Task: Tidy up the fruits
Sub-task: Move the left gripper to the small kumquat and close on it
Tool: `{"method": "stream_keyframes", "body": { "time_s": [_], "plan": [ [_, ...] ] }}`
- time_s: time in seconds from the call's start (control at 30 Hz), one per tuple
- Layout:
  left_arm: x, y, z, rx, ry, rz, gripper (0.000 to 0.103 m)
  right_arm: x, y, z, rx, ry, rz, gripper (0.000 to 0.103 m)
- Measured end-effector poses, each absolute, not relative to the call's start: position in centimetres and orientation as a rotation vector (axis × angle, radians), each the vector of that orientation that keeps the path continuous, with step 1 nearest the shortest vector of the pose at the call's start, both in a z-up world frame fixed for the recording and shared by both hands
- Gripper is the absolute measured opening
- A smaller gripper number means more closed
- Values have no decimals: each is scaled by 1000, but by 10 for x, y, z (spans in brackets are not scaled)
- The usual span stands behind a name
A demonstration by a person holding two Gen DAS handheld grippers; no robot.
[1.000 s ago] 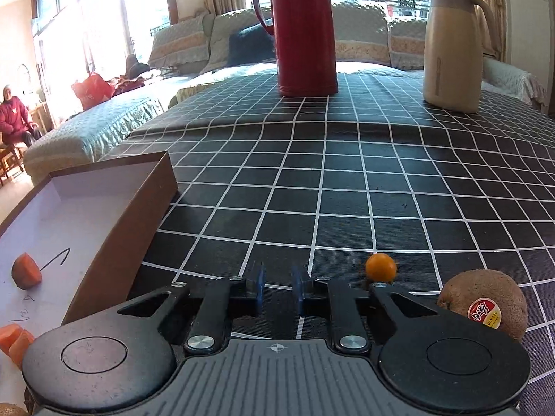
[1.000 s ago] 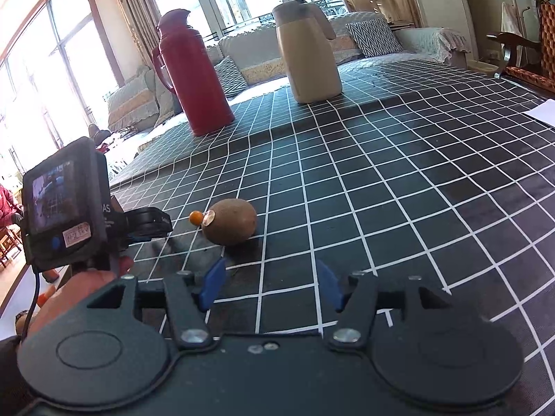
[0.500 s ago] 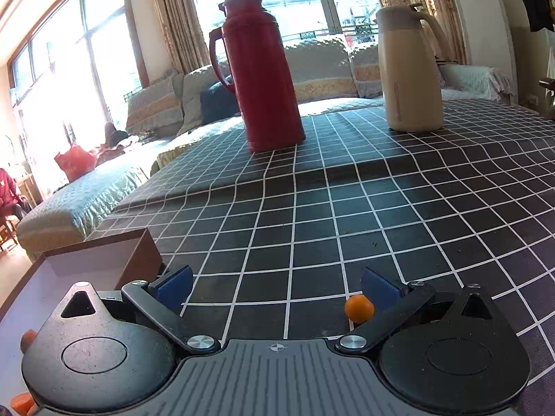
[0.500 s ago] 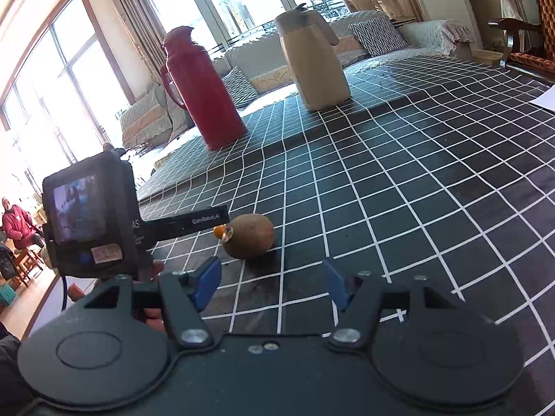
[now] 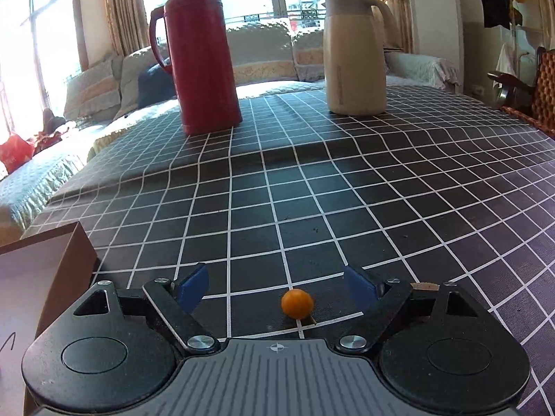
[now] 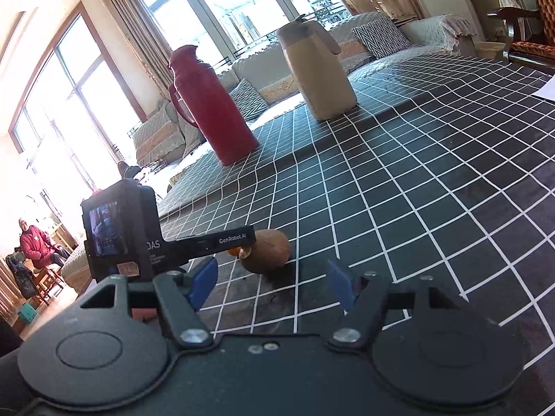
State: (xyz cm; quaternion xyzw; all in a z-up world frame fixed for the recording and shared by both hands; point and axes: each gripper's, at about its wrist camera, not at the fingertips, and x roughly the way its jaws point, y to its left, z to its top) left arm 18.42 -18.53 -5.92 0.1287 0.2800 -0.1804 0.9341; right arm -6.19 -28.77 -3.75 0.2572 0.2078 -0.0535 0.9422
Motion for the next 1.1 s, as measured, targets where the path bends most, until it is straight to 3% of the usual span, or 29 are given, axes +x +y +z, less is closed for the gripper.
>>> {"method": "stream_keyframes", "body": {
  "time_s": [0.03,0.13,0.3,0.4,0.63,0.77,0.97,1.03,1.1],
  "plan": [
    [185,-184,-60,256,583,-372,84,-62,-288,-37,527,425,-109,70],
    [185,-181,-63,244,597,-403,68,-61,-290,-38,537,426,-109,70],
    [181,-182,-64,239,588,-408,63,-62,-289,-38,538,423,-109,70],
    [186,-177,-65,190,637,-462,49,-62,-290,-37,539,420,-113,71],
    [194,-170,-61,144,693,-534,49,-62,-289,-39,547,421,-110,73],
    [207,-156,-60,43,728,-497,61,-62,-288,-39,540,423,-108,73],
    [209,-165,-70,130,718,-449,61,-63,-287,-38,540,421,-104,73],
    [209,-169,-73,140,716,-444,59,-63,-286,-38,536,420,-104,73],
    [205,-172,-73,150,712,-446,43,-63,-286,-38,539,419,-104,73]
  ]
}}
